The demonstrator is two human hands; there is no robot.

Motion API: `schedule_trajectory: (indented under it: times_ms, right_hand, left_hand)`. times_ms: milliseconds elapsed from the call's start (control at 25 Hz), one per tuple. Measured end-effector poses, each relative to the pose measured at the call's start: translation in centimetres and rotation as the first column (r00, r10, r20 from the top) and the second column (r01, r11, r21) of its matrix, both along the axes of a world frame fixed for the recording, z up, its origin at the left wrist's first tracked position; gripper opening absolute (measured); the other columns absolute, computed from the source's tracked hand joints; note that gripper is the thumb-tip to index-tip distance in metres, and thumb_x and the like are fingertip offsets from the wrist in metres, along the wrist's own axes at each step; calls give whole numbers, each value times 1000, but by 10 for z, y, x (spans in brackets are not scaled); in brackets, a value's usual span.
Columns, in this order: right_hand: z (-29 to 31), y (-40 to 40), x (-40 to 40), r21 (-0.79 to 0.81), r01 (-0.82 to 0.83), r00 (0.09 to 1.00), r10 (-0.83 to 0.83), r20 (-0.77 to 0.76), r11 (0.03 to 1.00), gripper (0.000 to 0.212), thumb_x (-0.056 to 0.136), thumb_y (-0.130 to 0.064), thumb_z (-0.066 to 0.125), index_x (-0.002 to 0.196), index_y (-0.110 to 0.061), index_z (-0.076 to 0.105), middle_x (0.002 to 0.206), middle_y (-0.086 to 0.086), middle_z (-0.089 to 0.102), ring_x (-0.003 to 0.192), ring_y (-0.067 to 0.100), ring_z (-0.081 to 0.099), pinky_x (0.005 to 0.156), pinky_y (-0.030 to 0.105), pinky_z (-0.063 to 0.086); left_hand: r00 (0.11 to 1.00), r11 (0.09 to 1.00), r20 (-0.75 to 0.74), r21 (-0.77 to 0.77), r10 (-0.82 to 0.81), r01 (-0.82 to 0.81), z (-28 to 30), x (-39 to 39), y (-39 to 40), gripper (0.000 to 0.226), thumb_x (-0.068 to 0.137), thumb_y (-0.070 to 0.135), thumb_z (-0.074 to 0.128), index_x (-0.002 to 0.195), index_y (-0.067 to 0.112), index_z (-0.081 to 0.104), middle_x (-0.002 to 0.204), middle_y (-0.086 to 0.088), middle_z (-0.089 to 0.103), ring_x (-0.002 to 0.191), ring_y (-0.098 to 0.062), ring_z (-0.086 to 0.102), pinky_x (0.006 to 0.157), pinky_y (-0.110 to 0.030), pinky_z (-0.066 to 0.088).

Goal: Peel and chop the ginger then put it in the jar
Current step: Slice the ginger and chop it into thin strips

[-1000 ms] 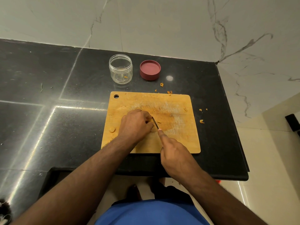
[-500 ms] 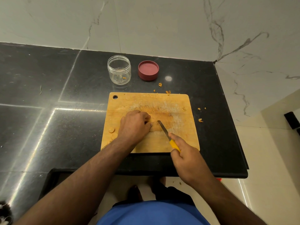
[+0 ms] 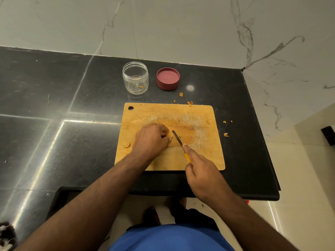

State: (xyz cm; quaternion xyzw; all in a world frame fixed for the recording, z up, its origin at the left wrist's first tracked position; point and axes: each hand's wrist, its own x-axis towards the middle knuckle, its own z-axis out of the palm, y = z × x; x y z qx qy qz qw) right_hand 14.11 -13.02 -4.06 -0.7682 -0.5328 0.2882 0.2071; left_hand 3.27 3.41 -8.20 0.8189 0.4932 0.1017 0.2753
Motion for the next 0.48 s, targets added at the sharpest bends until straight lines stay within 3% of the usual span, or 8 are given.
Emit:
schedule_trajectory:
  times_ms: [280, 480]
  right_hand:
    - [-11, 11, -3, -2, -43, 997, 43, 63, 999, 56, 103, -21, 36, 156, -27, 21, 109, -4, 53, 94, 11, 50, 78, 23, 38]
    - [-14, 13, -3, 10, -43, 996, 42, 75, 999, 56, 102, -20, 37, 156, -27, 21, 108, 0, 56, 94, 14, 53, 81, 31, 46]
  left_hand:
    - [1000, 1000, 9, -4, -2, 2, 2, 2, 1, 27, 86, 34, 72, 110, 23, 73, 102, 5, 70, 94, -13, 61, 83, -39, 56]
    - [1000, 1000, 5, -15, -2, 3, 2, 2, 2, 24, 86, 32, 72, 108, 23, 74, 100, 5, 69, 92, -13, 61, 82, -39, 56]
